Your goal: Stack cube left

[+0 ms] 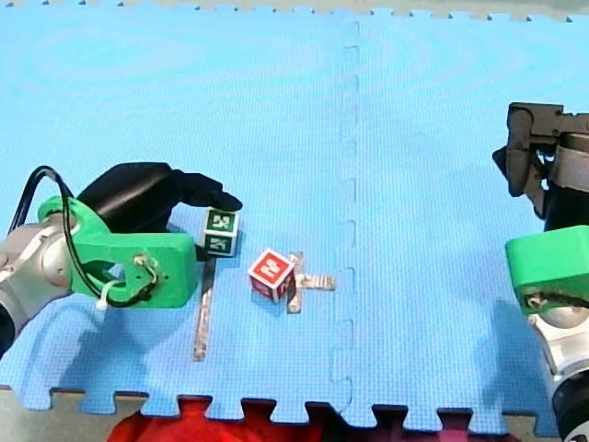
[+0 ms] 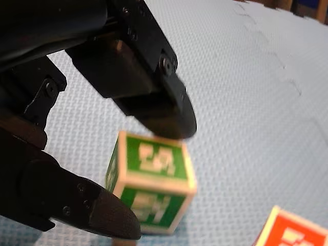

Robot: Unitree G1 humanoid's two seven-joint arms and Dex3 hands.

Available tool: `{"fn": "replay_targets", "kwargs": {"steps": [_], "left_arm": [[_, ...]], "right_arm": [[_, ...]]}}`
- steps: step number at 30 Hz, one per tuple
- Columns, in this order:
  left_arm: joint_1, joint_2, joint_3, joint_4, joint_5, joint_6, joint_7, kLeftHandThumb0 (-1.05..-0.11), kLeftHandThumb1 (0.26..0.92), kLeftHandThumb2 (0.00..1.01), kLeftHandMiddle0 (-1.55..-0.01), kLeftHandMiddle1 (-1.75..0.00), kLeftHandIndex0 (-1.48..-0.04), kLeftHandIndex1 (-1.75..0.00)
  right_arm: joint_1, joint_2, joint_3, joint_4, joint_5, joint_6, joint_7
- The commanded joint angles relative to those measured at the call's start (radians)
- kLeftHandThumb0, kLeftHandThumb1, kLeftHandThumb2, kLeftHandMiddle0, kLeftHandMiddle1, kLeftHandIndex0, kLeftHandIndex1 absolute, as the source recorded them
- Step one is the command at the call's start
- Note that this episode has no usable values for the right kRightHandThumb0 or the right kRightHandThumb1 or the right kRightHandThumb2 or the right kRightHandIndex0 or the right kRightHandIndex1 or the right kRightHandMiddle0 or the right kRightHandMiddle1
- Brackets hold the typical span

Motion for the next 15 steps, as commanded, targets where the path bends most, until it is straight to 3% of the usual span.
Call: {"fn": "replay_targets", "kwargs": {"steps": [1,15], "left_arm": [[0.01,0.004,0.004,0.013,0.001,-0.012,0.001,-0.431,0.723,0.01,-0.94,-1.75,-1.31,-0.31],[0.011,0.026,0.014,0.021,-0.002,-0.044,-0.007,-0.459,0.749,0.01,-0.95,-1.75,-1.29,-0.25]], "right_arm": [[0.004,-0.005,-0.004,-0.005,0.004,-0.001,0.001],[-0.005,0.0,-0.002,0.001,-0.013,0.003,-0.014]]}}
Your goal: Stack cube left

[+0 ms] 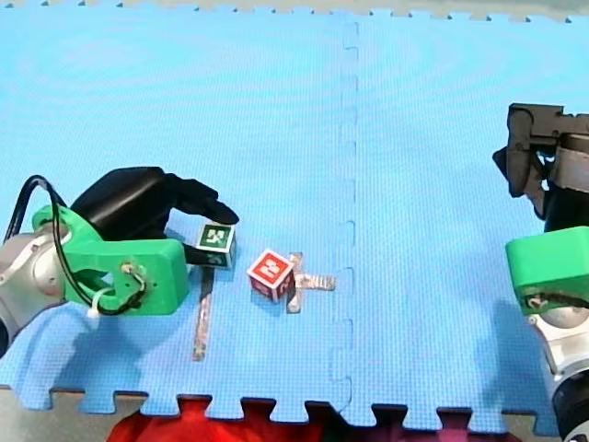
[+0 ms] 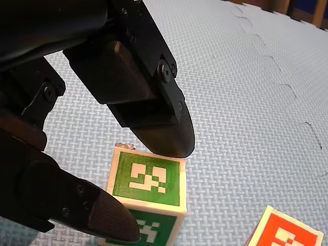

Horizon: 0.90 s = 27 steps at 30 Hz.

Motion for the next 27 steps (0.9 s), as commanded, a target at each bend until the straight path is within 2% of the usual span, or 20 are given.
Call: {"fn": "replay_targets", "kwargs": {"steps": [1,17,20,24,27], "left_arm": [[0.005,0.008,0.003,0.004,0.001,-0.004,-0.005,-0.46,0.75,0.01,-0.95,-1.75,-1.29,-0.24],[-0.01,0.014,0.02,0.012,-0.005,-0.026,-0.017,-0.459,0.766,0.01,-0.94,-1.75,-1.3,-0.19],[-0.033,0.023,0.035,0.004,-0.015,-0.046,-0.02,-0.467,0.77,0.01,-0.94,-1.75,-1.31,-0.18],[-0.044,0.049,0.043,-0.047,-0.009,-0.126,0.019,-0.48,0.775,0.01,-0.94,-1.75,-1.31,-0.18],[-0.05,0.062,0.037,-0.091,0.009,-0.137,0.046,-0.483,0.777,0.01,-0.94,-1.75,-1.32,-0.17]], "right_arm": [[-0.002,-0.001,0.0,0.0,-0.002,0.002,-0.006],[-0.008,0.002,0.009,0.005,-0.02,0.0,-0.029],[-0.008,0.002,0.011,0.006,-0.022,-0.001,-0.033],[-0.006,0.003,0.014,0.009,-0.025,0.004,-0.037],[-0.005,0.005,0.016,0.011,-0.019,0.012,-0.031]]}}
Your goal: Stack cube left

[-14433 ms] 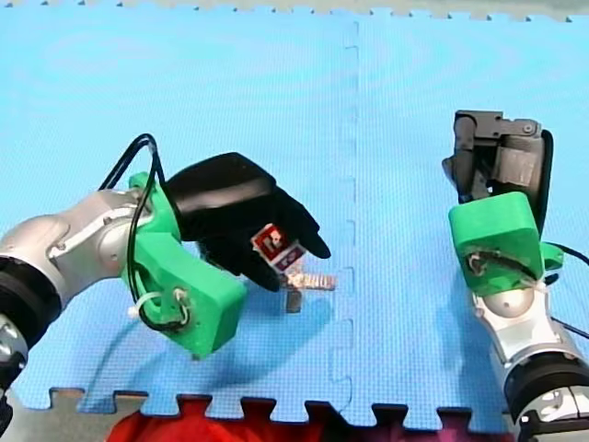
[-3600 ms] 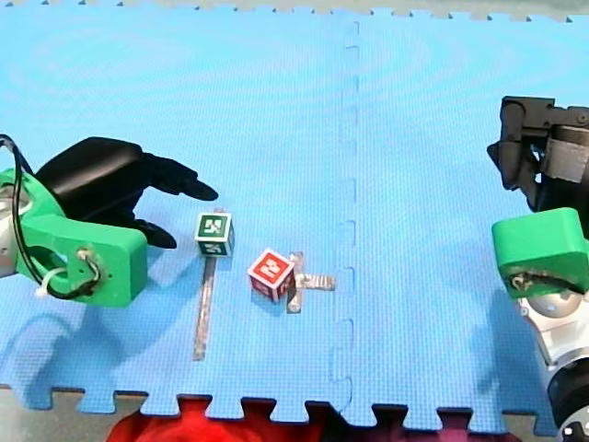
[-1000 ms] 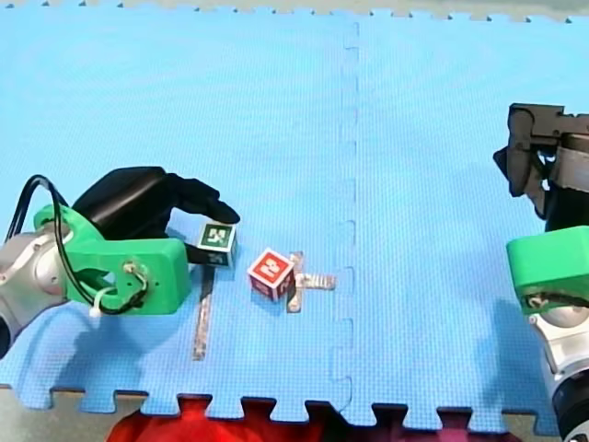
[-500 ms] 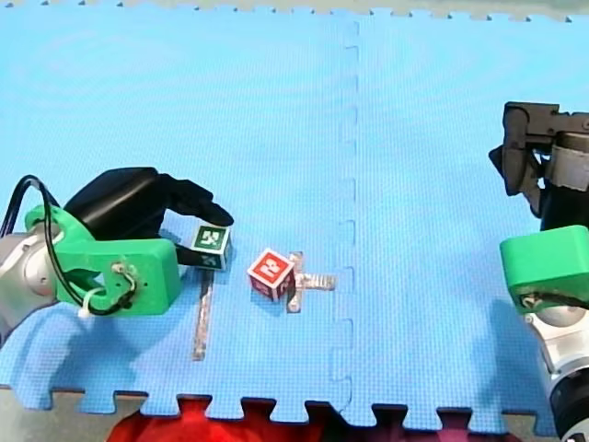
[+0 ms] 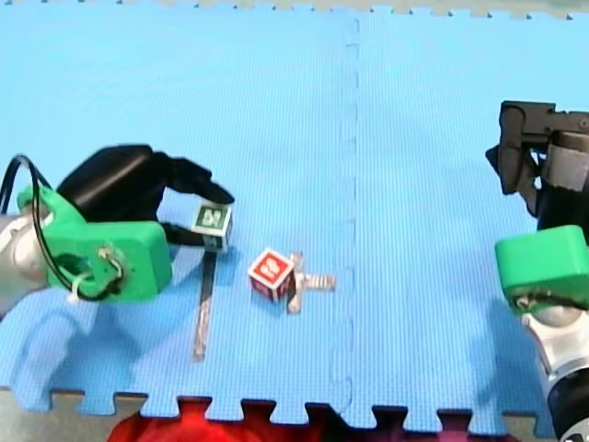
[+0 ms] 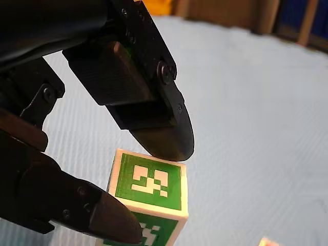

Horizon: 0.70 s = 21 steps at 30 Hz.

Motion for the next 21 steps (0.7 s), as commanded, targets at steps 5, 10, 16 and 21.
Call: {"fn": "replay_targets", "kwargs": {"steps": [5,10,16,21], "left_arm": [[-0.004,0.018,0.003,-0.056,0.01,-0.05,0.036,-0.478,0.779,0.01,-0.94,-1.75,-1.34,-0.18],[-0.004,0.032,-0.012,-0.089,0.053,-0.067,0.096,-0.474,0.779,0.0,-0.94,-1.75,-1.35,-0.19],[0.002,0.039,0.001,-0.128,0.045,-0.08,0.092,-0.48,0.78,0.0,-0.93,-1.75,-1.35,-0.19],[0.004,0.046,0.009,-0.151,0.04,-0.092,0.084,-0.48,0.782,0.0,-0.93,-1.75,-1.36,-0.19]], "right_arm": [[0.002,0.002,0.0,0.003,0.008,0.012,0.005],[0.006,0.003,0.001,0.001,0.011,0.015,0.008],[0.01,0.004,0.001,-0.004,0.009,0.019,0.006],[0.009,0.004,0.002,-0.003,0.006,0.022,0.002]]}}
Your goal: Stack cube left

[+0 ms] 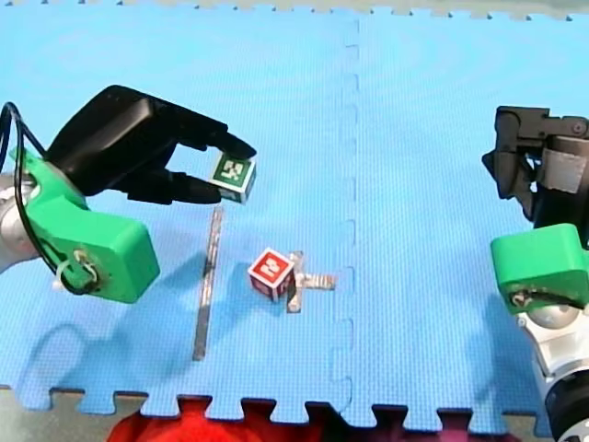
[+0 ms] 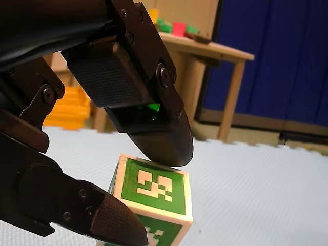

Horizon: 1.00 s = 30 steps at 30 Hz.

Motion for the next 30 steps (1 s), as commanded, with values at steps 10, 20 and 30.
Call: {"fn": "replay_targets", "kwargs": {"steps": [10,20,30], "left_arm": [[0.022,-0.017,-0.005,-0.052,0.009,0.006,-0.004,-0.486,0.784,0.0,-0.94,-1.75,-1.36,-0.18],[0.057,-0.047,0.008,-0.102,-0.04,0.008,-0.08,-0.489,0.79,0.0,-0.94,-1.75,-1.38,-0.2],[0.076,-0.084,0.008,-0.11,-0.073,0.004,-0.153,-0.5,0.817,0.0,-0.96,-1.75,-0.85,-1.39]], "right_arm": [[0.002,-0.002,0.0,-0.005,0.002,0.008,-0.007],[0.001,-0.005,-0.001,0.002,0.004,0.009,-0.007],[0.0,-0.009,-0.002,0.005,0.005,0.004,-0.007]]}}
